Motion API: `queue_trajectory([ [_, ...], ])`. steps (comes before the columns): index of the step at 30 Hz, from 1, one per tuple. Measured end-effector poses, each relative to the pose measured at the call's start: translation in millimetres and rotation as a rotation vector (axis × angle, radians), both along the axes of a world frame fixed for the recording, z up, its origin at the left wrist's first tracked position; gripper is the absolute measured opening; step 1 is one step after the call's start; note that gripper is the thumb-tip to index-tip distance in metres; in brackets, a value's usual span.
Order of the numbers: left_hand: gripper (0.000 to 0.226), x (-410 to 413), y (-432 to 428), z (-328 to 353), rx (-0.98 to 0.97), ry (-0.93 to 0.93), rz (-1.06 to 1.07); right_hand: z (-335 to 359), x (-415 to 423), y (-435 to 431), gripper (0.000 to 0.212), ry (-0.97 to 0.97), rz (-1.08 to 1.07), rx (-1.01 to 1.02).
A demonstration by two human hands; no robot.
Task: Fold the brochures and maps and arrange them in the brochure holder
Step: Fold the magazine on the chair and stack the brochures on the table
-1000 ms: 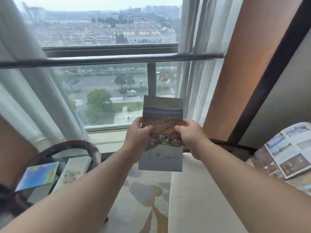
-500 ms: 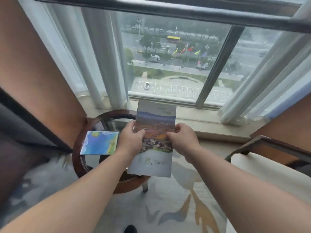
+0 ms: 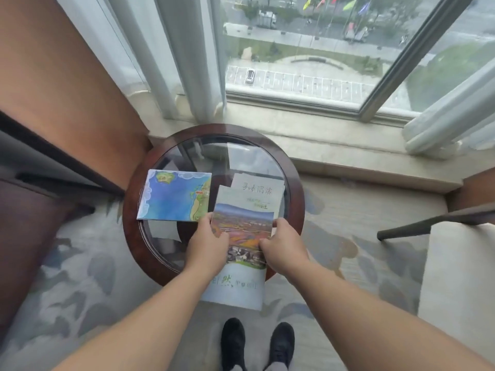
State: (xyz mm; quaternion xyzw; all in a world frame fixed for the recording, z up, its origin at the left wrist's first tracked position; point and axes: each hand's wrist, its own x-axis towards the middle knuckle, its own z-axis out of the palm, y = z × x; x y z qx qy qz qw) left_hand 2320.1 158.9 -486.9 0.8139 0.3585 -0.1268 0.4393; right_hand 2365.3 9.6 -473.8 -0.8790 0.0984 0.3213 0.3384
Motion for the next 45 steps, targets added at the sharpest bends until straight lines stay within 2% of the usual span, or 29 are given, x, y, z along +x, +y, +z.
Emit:
queue_trajectory([
  [2,0.049,13.0,-1.8,-15.2,0.042,0.018,-0.024,-15.9,9.8,1.7,0.024,0.009,-0.011,-0.014],
  [6,0.054,43.9,-6.9,-40.3,0.136,0.018,-0.104,-39.3,36.7,2.7,0.054,-0.030,-0.007,-0.048],
  [11,0.055,72.5,-15.8,-66.0,0.279,0.037,-0.172,-64.9,62.7,0.3,0.082,-0.080,0.037,-0.100],
  [16,0.059,76.3,-27.7,-81.8,0.450,0.045,-0.235,-81.4,67.9,-4.6,0.089,-0.151,0.136,-0.171],
  [19,0.066,75.2,-28.1,-84.2,0.537,0.048,-0.268,-81.3,76.0,-8.4,0.098,-0.255,0.324,-0.301],
  [22,0.070,72.4,-29.6,-88.4,0.612,-0.028,-0.351,-79.2,89.6,-12.3,0.102,-0.264,0.543,-0.384],
  [25,0.067,83.9,-39.2,-96.4,0.597,-0.133,-0.514,-79.2,97.7,-12.9,0.095,-0.264,0.713,-0.394],
  [27,0.067,97.2,-47.4,-105.6,0.528,-0.120,-0.580,-79.1,100.4,-12.2,0.091,-0.229,0.765,-0.384],
  [29,0.068,102.8,-55.6,-116.3,0.547,-0.057,-0.614,-79.8,102.8,-13.6,0.101,-0.183,0.802,-0.397],
  [31,0.072,99.8,-59.6,-123.6,0.647,-0.019,-0.654,-81.0,101.8,-15.4,0.102,-0.192,0.809,-0.416],
  [34,0.076,84.5,-60.7,-124.2,0.692,-0.054,-0.705,-80.4,99.9,-16.5,0.095,-0.214,0.805,-0.426],
  [37,0.073,43.5,-59.2,-122.2,0.694,-0.109,-0.711,-78.6,100.6,-16.6,0.110,-0.186,0.804,-0.435],
  [40,0.083,2.7,-58.5,-123.8,0.721,-0.072,-0.787,-77.8,99.8,-16.4,0.118,-0.182,0.793,-0.427],
  [45,0.103,-1.5,-57.1,-128.7,0.781,0.036,-0.844,-82.1,99.2,-19.3,0.127,-0.190,0.788,-0.400],
])
